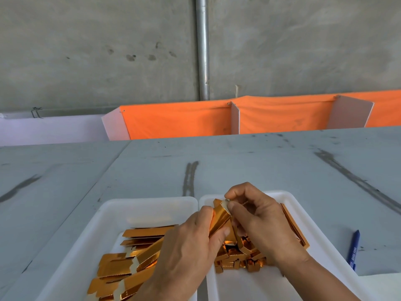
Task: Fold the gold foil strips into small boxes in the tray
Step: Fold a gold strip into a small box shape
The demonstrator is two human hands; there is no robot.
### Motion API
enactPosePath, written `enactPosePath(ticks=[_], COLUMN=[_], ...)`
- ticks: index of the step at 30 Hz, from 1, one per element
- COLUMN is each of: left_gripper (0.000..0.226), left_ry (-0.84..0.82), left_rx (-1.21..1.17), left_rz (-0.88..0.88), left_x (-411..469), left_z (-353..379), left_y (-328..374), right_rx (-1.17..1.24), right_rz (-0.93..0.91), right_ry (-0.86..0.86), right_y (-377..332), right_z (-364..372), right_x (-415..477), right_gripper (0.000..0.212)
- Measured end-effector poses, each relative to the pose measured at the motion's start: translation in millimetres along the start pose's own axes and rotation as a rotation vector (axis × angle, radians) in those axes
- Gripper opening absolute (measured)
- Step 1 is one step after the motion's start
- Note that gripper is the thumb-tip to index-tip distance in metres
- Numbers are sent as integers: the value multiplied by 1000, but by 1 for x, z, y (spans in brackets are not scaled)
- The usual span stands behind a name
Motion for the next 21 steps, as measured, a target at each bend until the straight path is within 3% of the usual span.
enactPosePath(ticks=[12,17,21], left_gripper=[38,40,46], left_ry=[-29,7,72], left_rx=[-29,49,150], left_rz=[-28,-50,-66], left_x=[1,0,0], left_z=[2,-3,-8], left_y=[0,-1,1], right_rx=[-77,16,227], right_rz=[-108,-10,105], right_ry=[44,0,-60], right_y=[1,2,0], right_z=[1,4,6], right_x=[-2,-2,-2], right_gripper=[34,51,46])
Point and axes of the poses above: each hand's wrist, its own x-axis towards the middle knuckle, its own z-axis out of the palm, y = z × x, the point moved 4 cm from there along x, towards the middle knuckle, and after that the axes turned 1 degree about y, right-handed, at the moved point
